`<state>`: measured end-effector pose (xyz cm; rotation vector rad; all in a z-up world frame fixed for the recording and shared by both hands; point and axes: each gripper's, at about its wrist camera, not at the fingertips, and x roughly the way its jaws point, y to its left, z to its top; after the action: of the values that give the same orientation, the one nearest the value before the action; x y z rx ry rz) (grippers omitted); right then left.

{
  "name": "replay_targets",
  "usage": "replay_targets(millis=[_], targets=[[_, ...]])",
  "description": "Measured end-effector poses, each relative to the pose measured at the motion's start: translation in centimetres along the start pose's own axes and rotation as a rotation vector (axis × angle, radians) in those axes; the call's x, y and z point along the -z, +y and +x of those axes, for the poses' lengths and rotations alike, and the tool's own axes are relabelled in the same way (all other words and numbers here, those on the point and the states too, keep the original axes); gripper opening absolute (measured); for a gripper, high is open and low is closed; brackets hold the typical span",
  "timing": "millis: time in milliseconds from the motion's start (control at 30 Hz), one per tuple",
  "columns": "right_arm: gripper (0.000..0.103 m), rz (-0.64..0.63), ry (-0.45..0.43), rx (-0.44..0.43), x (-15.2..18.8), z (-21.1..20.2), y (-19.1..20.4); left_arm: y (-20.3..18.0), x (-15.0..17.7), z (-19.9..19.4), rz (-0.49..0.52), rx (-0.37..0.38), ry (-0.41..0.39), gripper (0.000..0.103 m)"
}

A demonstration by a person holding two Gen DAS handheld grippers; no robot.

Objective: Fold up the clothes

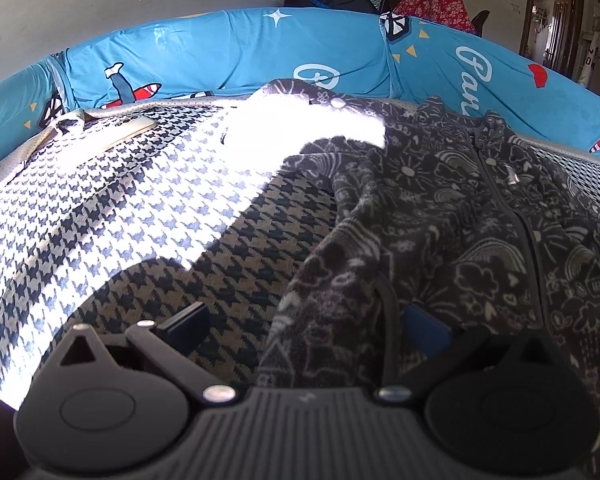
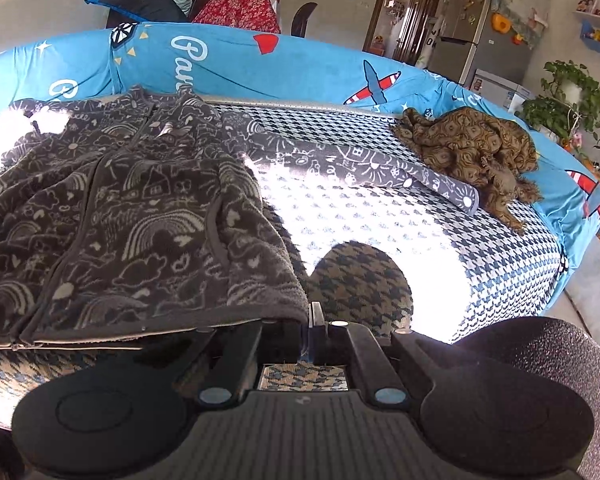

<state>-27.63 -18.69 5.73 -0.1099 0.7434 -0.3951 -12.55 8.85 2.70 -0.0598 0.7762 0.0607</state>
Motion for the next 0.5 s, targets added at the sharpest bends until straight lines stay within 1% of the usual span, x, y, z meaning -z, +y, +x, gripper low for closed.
replay_targets(millis=[133,233,367,500], targets=[[0.003,-0.027,0.008,-0.003,0.6,-1.1,0.4,0.0,0.1,-0.1,0.001,-0.002,0.002,0.103],[0.007,-0.025,0.028,-0.007,0.8,-1.4,0.2,-0.1,0.1,-0.1,0.004,-0.003,0.006,0.103],[0.016,-0.042,0.016,-0.018,1.0,-2.5,0.3,-0.7,0.4,-0.3,0.034,-0.016,0.013,0.103],[0.020,-0.048,0.019,-0.037,1.0,-3.2,0.3,-1.2,0.7,-0.4,0.066,-0.047,0.036,0.103]])
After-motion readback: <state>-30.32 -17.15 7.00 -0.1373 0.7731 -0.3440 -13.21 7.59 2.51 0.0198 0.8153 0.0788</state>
